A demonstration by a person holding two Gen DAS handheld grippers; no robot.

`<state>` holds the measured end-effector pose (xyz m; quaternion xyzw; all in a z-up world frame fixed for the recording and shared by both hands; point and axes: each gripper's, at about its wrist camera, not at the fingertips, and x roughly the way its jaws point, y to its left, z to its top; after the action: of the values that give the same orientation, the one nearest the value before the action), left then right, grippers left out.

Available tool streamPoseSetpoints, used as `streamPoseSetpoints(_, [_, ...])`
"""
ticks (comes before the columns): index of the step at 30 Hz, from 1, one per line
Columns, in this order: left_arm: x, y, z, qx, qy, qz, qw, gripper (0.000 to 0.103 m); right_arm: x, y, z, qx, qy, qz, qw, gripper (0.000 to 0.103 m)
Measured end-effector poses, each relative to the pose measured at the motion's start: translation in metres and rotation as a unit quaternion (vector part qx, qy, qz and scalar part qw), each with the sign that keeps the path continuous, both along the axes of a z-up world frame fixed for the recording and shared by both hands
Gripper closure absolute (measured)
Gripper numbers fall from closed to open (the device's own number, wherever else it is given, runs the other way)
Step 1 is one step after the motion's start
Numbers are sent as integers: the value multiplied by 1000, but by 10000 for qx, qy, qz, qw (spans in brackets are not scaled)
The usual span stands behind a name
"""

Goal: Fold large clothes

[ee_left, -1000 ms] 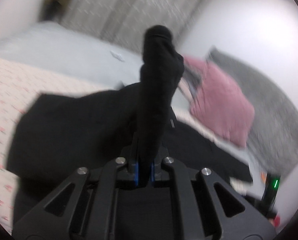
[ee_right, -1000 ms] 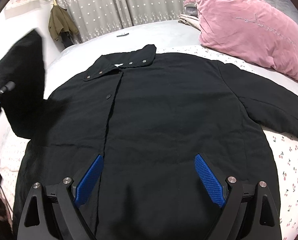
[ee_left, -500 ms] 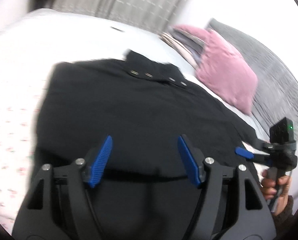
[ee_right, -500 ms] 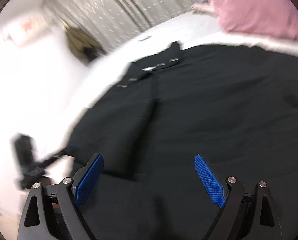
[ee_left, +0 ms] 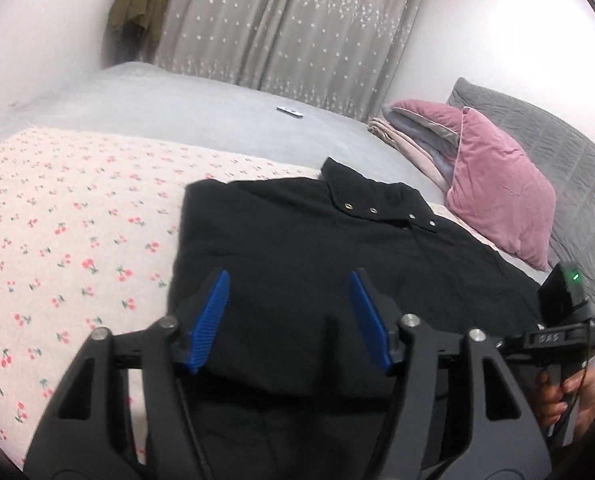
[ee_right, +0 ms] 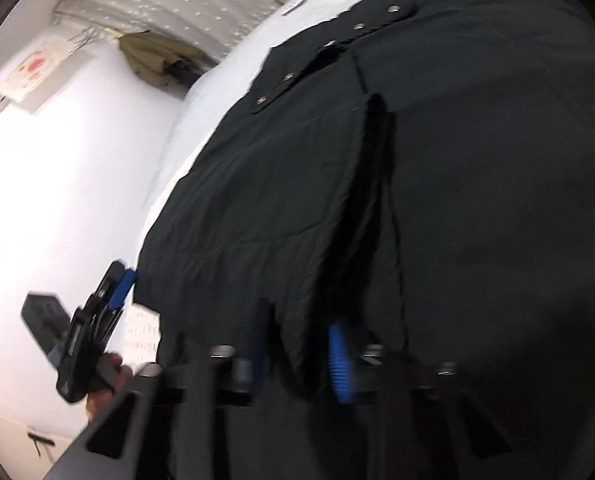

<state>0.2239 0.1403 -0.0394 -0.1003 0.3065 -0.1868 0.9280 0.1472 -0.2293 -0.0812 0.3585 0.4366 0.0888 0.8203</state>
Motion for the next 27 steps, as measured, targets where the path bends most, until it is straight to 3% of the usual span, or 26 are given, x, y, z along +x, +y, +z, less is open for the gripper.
streamPoseSetpoints(5, [4, 6, -3, -201, 109, 1, 9997, 47, 0, -2, 50, -744, -639, -27, 9952, 93])
streamPoseSetpoints(8, [7, 0, -14, -38, 280, -97, 9996, 51, -6, -11, 83, -1510, -1200, -207, 9810, 93])
streamPoseSetpoints(9, [12, -5, -22, 147, 507, -106, 9986, 52, -5, -13, 85, -1809, -1163, -240, 9763, 93])
streamPoseSetpoints(11, [19, -13, -39, 424, 882, -103, 9951, 56, 6, -17, 72, -2236, -662, -257, 9721, 89])
streamPoseSetpoints(14, [17, -19, -44, 631, 893, -113, 9939, 56, 20, -30, 35, -2537, 200, -437, 9661, 81])
streamPoseSetpoints(15, [17, -20, -44, 674, 903, -119, 9936, 56, 20, -34, 25, -2648, 310, -465, 9627, 76])
streamPoseSetpoints(16, [16, -20, -42, 703, 885, -111, 9935, 56, 16, -38, 22, -2716, 245, -511, 9607, 63])
streamPoseSetpoints(19, [13, -18, -37, 644, 936, -47, 9935, 55, 6, -44, 30, -2745, 189, -677, 9590, 55])
streamPoseSetpoints(21, [11, -16, -32, 540, 996, 7, 9936, 43, -5, -52, 41, -2826, 199, -873, 9550, 50])
streamPoseSetpoints(23, [7, -13, -23, 380, 1029, 91, 9939, 16, -18, -66, 50, -2881, 161, -1044, 9518, 39])
streamPoseSetpoints(25, [1, -11, -12, 206, 959, 161, 9951, 12, -35, -89, 61, -2763, 71, -1299, 9522, 28])
streamPoseSetpoints(27, [-4, -11, -6, 142, 996, 197, 9947, 8, -50, -119, 69, -2608, 41, -1581, 9524, 24])
